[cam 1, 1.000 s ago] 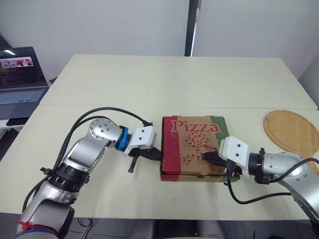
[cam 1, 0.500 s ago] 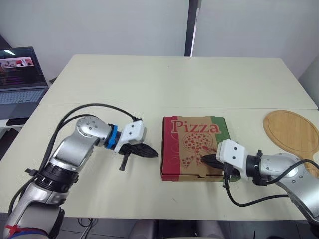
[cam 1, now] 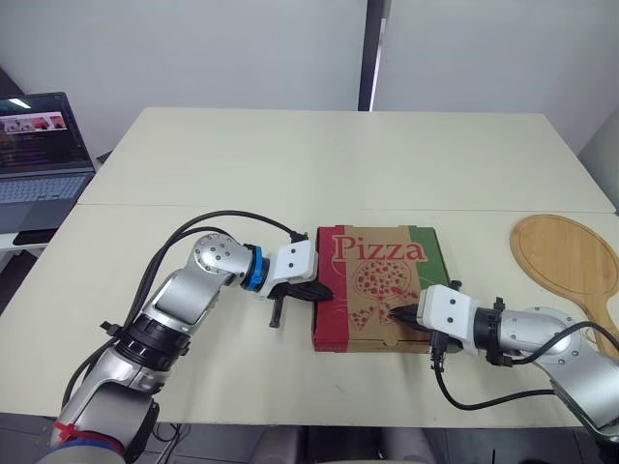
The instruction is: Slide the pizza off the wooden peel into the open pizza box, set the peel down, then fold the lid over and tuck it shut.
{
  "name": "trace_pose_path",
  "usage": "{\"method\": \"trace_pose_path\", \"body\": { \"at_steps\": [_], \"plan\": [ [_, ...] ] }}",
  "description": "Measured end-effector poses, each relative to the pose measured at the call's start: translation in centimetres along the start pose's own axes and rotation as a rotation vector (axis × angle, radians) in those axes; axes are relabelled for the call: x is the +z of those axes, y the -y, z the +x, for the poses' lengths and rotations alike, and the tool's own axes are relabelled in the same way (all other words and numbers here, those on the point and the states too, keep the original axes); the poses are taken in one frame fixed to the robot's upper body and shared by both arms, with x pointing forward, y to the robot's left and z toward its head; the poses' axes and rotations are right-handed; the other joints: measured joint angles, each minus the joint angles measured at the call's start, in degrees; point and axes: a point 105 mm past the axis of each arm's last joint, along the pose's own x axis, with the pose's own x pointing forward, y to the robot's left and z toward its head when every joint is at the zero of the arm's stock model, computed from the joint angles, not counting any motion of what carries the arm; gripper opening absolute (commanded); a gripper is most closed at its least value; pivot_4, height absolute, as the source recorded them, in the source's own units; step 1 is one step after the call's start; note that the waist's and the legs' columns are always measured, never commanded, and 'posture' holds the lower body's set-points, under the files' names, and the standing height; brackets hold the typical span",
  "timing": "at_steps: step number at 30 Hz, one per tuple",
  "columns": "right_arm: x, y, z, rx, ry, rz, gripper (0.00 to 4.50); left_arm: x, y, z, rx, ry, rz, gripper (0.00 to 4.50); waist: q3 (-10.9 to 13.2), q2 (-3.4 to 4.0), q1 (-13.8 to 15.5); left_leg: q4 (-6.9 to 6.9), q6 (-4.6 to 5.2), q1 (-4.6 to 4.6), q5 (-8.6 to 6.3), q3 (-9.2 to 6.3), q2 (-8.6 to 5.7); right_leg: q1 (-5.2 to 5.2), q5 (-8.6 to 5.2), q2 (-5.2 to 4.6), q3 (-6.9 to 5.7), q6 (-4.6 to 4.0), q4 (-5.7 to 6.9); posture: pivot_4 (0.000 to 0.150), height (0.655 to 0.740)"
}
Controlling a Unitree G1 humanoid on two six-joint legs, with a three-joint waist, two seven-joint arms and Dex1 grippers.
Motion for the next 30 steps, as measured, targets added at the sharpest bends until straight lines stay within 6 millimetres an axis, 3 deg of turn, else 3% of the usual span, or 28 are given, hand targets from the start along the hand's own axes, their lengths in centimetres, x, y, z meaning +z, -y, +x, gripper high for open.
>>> {"method": "trace_pose_path", "body": {
  "at_steps": [6, 11, 13, 17, 21, 30],
  "plan": [
    [0.1, 2.0, -0.8, -0.124, 0.056, 0.042, 0.01, 0.6, -0.3, 0.1, 0.047, 0.096, -0.085, 0.0, 0.0, -0.02, -0.1, 0.01, 0.0, -0.05, 0.0, 0.01, 0.02, -0.11, 0.0, 0.0, 0.02, 0.0, 0.05, 0.15, 0.74],
    [0.0, 5.3, -3.8, -0.308, 0.063, 0.079, 0.01, 0.7, -3.3, -3.5, 0.307, 0.173, -0.183, 0.0, 0.0, -0.02, -0.1, -0.02, 0.0, -0.06, 0.0, 0.01, 0.05, -0.13, 0.0, 0.02, 0.01, -0.01, 0.04, 0.15, 0.74],
    [-1.2, 6.2, -4.9, -0.368, 0.02, 0.097, 0.01, 0.5, -4.7, -4.9, 0.439, 0.19, -0.2, 0.0, 0.0, -0.02, -0.1, -0.02, 0.0, -0.05, 0.0, 0.02, 0.03, -0.12, 0.01, 0.01, 0.02, -0.01, 0.03, 0.15, 0.74],
    [-5.4, 6.8, -6.5, -0.434, -0.132, 0.142, 0.01, -2.8, -6.0, -6.2, 0.638, 0.124, -0.28, 0.0, 0.0, -0.02, 0.0, -0.02, 0.0, -0.05, 0.0, 0.05, -0.01, -0.13, 0.01, -0.02, 0.05, -0.01, 0.03, 0.15, 0.74],
    [-7.0, 6.3, -6.6, -0.42, -0.181, 0.157, 0.01, -4.8, -5.6, -4.7, 0.649, 0.091, -0.355, 0.0, 0.0, -0.02, 0.0, -0.01, -0.01, -0.07, 0.0, 0.05, 0.0, -0.14, 0.01, -0.02, 0.05, -0.01, 0.04, 0.15, 0.74],
    [-7.8, 3.4, -5.2, -0.274, -0.189, 0.22, 0.01, -4.1, -4.7, -0.3, 0.536, 0.12, -0.387, 0.0, 0.0, -0.02, -0.1, -0.01, -0.01, -0.06, 0.0, 0.05, 0.0, -0.13, 0.01, -0.02, 0.05, -0.01, 0.05, 0.15, 0.74]
  ]
}}
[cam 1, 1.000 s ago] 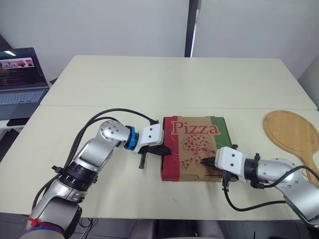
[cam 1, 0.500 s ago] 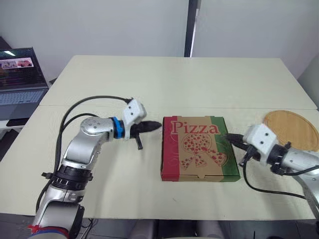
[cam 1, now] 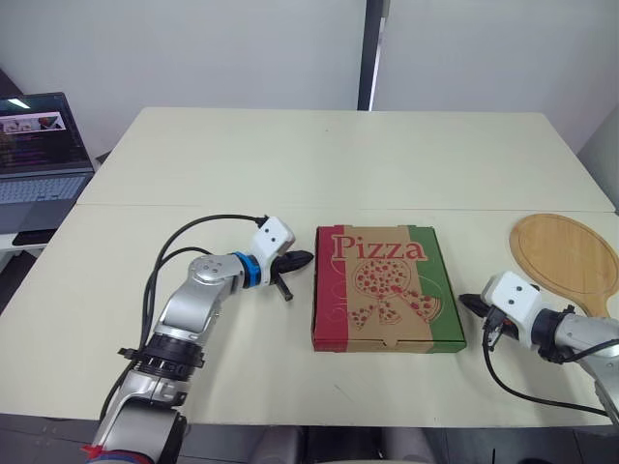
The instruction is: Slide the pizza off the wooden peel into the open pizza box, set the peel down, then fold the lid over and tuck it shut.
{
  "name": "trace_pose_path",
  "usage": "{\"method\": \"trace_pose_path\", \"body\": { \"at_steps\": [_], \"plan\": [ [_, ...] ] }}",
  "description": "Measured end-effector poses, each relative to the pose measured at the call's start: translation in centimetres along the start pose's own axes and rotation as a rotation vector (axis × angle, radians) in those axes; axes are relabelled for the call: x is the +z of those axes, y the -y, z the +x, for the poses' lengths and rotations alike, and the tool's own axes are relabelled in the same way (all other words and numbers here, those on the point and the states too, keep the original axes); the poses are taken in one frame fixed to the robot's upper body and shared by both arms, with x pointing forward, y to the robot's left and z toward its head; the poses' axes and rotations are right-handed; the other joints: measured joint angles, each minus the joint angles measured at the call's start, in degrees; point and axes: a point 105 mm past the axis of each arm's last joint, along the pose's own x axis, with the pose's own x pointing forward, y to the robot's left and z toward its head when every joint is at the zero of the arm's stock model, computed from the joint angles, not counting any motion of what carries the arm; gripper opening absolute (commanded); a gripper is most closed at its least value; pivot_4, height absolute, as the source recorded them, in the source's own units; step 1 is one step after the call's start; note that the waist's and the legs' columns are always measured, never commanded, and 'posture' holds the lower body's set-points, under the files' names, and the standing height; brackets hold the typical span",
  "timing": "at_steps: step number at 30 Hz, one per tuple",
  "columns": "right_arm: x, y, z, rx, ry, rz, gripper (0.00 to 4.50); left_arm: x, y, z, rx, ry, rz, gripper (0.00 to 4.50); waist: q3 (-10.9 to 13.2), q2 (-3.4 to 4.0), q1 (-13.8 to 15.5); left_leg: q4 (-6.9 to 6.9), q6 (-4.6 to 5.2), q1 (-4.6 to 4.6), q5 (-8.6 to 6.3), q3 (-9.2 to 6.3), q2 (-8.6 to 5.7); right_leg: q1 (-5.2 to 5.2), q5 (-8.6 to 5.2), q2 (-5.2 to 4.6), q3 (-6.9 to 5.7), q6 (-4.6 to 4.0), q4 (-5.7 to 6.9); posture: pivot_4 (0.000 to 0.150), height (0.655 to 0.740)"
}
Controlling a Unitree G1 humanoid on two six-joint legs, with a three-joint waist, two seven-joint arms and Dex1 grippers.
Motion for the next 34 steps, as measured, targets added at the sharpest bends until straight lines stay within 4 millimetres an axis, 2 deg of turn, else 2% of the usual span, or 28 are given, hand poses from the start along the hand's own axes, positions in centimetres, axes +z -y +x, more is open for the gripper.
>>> {"method": "trace_pose_path", "body": {
  "at_steps": [4, 11, 15, 17, 20, 24, 30, 34],
  "plan": [
    [0.6, -0.8, -0.1, 0.04, 0.02, 0.006, 0.01, 0.1, 0.0, 0.2, -0.003, 0.002, -0.002, 0.0, 0.0, 0.0, 0.0, 0.0, 0.0, 0.0, 0.0, 0.0, -0.02, 0.01, 0.0, -0.01, 0.01, 0.0, -0.01, 0.15, 0.74],
    [0.6, -0.9, 0.0, 0.044, 0.024, 0.021, 0.01, -0.1, -0.1, 0.2, -0.002, -0.004, -0.009, 0.0, 0.0, 0.0, 0.0, 0.0, 0.0, 0.0, 0.0, -0.01, -0.01, 0.0, 0.0, -0.01, 0.0, 0.0, -0.01, 0.15, 0.74],
    [0.4, -0.8, -0.3, 0.031, 0.018, 0.026, 0.01, -0.5, -0.2, -0.6, 0.009, -0.009, -0.011, 0.0, 0.0, 0.0, 0.0, 0.0, 0.0, -0.01, 0.0, 0.0, 0.0, -0.02, 0.0, -0.01, 0.0, 0.0, -0.01, 0.15, 0.74],
    [0.2, 0.3, -1.2, -0.027, 0.022, 0.032, 0.01, -1.1, -0.9, -2.7, 0.046, -0.021, -0.011, 0.0, 0.0, 0.0, -0.2, -0.05, -0.01, -0.01, 0.0, 0.05, 0.07, -0.09, 0.0, 0.0, 0.03, 0.0, 0.0, 0.15, 0.74],
    [-1.1, 3.0, -3.6, -0.166, 0.0, 0.044, 0.01, -2.8, -2.9, -7.2, 0.154, -0.071, -0.025, 0.0, 0.0, 0.03, -0.2, -0.1, -0.01, 0.02, -0.01, 0.08, 0.15, -0.1, 0.0, 0.04, 0.02, -0.01, -0.01, 0.15, 0.74],
    [-3.1, 5.8, -6.7, -0.286, -0.016, 0.099, 0.01, -5.4, -3.9, -12.1, 0.287, -0.17, -0.042, 0.0, 0.0, 0.05, -0.1, -0.11, 0.01, 0.11, -0.02, 0.09, 0.23, 0.05, 0.0, -0.02, 0.05, -0.01, -0.06, 0.15, 0.74],
    [-6.9, 10.2, -11.9, -0.409, -0.121, 0.131, 0.01, -8.5, -3.8, -17.2, 0.473, -0.215, -0.096, 0.0, 0.0, 0.08, 0.0, -0.17, 0.19, 0.25, -0.12, 0.18, 0.19, 0.15, -0.02, -0.01, 0.03, -0.03, -0.07, 0.15, 0.74],
    [-9.5, 11.8, -13.6, -0.486, -0.169, 0.175, 0.01, -9.4, -3.8, -18.4, 0.565, -0.201, -0.138, 0.0, 0.0, 0.13, -0.2, -0.21, 0.22, 0.37, -0.14, 0.27, 0.21, 0.21, -0.03, 0.04, 0.05, -0.05, -0.05, 0.15, 0.74]
  ]
}}
